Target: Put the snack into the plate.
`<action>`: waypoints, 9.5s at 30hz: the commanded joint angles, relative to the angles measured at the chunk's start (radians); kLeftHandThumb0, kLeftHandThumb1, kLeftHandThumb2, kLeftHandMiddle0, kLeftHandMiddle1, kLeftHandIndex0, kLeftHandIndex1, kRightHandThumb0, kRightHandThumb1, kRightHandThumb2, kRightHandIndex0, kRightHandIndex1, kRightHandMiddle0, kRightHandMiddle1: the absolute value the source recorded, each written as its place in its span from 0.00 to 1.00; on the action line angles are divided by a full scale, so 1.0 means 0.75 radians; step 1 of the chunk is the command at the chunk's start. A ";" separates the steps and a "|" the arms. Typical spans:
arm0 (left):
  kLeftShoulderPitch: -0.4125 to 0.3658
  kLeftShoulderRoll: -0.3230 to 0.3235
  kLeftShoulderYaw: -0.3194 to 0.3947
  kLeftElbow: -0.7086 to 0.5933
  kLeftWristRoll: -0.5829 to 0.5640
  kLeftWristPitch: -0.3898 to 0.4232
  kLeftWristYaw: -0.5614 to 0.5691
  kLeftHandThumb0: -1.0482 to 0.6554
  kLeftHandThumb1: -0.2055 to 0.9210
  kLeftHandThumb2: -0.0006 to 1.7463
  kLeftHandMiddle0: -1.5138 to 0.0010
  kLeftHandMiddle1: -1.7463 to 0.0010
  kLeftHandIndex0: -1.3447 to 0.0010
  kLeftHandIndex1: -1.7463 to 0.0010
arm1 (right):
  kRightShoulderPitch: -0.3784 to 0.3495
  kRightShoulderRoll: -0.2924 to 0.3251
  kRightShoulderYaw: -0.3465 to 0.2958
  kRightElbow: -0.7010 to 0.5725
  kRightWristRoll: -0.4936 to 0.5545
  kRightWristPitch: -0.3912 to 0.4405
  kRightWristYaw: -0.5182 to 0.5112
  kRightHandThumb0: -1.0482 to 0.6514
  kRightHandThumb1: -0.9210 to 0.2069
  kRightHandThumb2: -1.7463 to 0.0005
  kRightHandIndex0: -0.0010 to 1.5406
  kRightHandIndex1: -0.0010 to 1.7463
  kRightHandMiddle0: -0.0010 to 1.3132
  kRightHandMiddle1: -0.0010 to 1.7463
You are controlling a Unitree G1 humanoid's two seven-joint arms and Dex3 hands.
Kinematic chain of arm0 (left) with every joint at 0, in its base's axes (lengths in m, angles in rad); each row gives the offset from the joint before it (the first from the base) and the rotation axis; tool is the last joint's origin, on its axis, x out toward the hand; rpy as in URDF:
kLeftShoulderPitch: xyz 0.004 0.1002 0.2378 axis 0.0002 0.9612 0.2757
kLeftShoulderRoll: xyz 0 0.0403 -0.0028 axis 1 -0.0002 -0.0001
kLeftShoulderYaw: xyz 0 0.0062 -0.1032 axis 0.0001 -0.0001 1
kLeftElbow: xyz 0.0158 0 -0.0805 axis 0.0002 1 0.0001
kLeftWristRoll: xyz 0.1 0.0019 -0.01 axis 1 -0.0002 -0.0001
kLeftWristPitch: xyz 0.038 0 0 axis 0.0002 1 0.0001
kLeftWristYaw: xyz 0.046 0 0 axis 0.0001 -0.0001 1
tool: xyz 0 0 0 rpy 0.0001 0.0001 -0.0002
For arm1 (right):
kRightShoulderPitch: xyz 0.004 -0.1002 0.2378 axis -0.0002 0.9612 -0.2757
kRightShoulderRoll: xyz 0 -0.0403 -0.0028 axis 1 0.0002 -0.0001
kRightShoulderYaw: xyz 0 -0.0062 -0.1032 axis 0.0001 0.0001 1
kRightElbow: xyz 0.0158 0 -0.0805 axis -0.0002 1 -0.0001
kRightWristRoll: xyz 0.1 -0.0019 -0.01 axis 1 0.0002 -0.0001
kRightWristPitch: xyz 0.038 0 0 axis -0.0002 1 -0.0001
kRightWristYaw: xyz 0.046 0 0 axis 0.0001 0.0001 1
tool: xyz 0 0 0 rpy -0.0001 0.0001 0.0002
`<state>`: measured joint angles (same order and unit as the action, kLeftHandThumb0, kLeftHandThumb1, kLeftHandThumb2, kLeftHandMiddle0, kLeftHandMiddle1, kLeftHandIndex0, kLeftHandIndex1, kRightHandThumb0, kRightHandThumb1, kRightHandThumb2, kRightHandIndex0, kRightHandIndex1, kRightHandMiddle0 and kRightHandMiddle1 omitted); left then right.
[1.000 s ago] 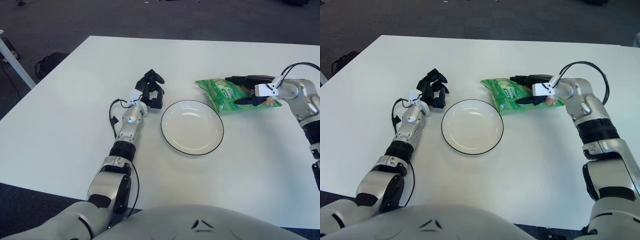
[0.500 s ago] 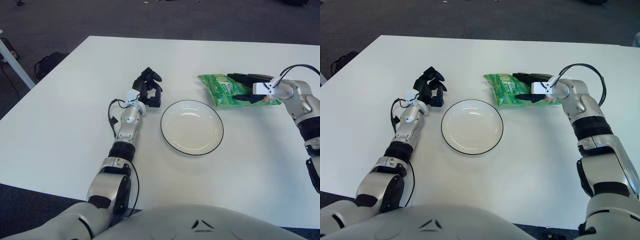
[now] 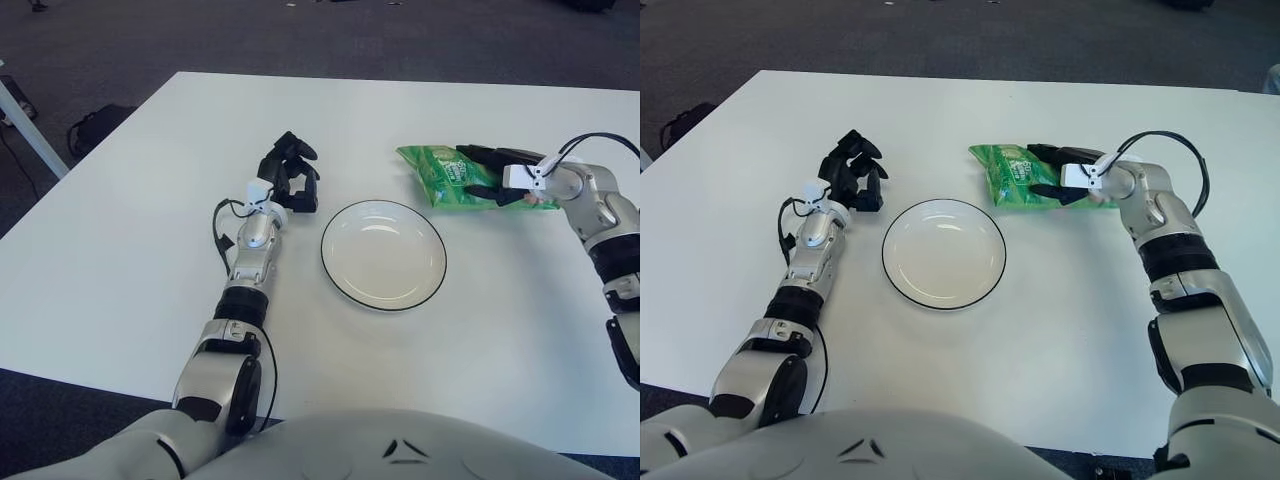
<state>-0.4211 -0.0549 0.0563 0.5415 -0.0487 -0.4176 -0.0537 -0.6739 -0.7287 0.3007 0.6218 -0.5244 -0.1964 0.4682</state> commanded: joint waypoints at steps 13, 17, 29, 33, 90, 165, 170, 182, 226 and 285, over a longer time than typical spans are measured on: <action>0.120 -0.008 0.018 0.029 -0.018 0.063 0.017 0.61 0.29 0.88 0.58 0.00 0.53 0.00 | 0.122 0.043 0.022 -0.010 -0.132 0.087 -0.400 0.30 0.20 0.55 0.00 0.84 0.13 0.90; 0.118 -0.018 0.029 0.023 -0.025 0.078 0.030 0.61 0.30 0.88 0.58 0.00 0.53 0.00 | 0.130 0.059 0.017 -0.020 -0.158 0.138 -0.478 0.55 0.46 0.33 0.26 0.90 0.36 0.98; 0.112 -0.008 0.020 0.015 -0.017 0.095 0.024 0.61 0.31 0.87 0.58 0.00 0.54 0.00 | 0.157 0.153 -0.097 -0.038 -0.059 0.243 -0.623 0.62 0.79 0.10 0.55 0.88 0.50 1.00; 0.109 0.003 0.012 0.020 -0.016 0.094 0.008 0.61 0.31 0.87 0.58 0.00 0.54 0.00 | 0.170 0.171 -0.123 -0.067 -0.032 0.267 -0.632 0.62 0.79 0.09 0.56 0.90 0.49 1.00; 0.001 0.039 -0.027 0.262 0.053 0.091 0.014 0.61 0.32 0.87 0.59 0.00 0.54 0.00 | 0.185 0.363 -0.184 -1.072 0.095 0.334 -0.350 0.62 0.85 0.02 0.56 1.00 0.50 1.00; 0.002 0.017 -0.030 0.267 0.071 0.146 0.074 0.61 0.30 0.88 0.58 0.00 0.54 0.00 | 0.053 0.119 0.003 -0.967 0.449 0.056 0.708 0.20 0.47 0.55 0.00 0.01 0.00 0.14; -0.007 0.016 -0.021 0.282 0.061 0.147 0.070 0.61 0.28 0.90 0.57 0.00 0.52 0.00 | -0.026 0.088 -0.062 -0.972 0.530 0.125 0.786 0.13 0.40 0.62 0.00 0.00 0.00 0.15; -0.009 0.023 -0.024 0.279 0.065 0.142 0.050 0.61 0.14 0.96 0.41 0.00 0.45 0.11 | -0.044 0.111 -0.139 -1.020 0.738 0.453 0.824 0.09 0.36 0.67 0.00 0.00 0.00 0.09; -0.044 0.047 0.006 0.360 0.044 0.072 0.002 0.60 0.08 1.00 0.37 0.00 0.42 0.10 | 0.239 0.120 -0.660 -0.794 0.791 0.608 0.027 0.32 0.33 0.49 0.10 0.50 0.00 0.53; -0.083 0.047 0.014 0.427 0.043 -0.004 0.059 0.61 0.32 0.87 0.59 0.00 0.54 0.00 | 0.681 0.791 -0.850 -0.451 0.803 0.136 -0.826 0.40 0.00 0.68 0.37 0.82 0.16 1.00</action>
<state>-0.5523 -0.0240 0.0658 0.8046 -0.0295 -0.4148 -0.0209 -0.2174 -0.1791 -0.3476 0.2349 0.0678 -0.0737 -0.1489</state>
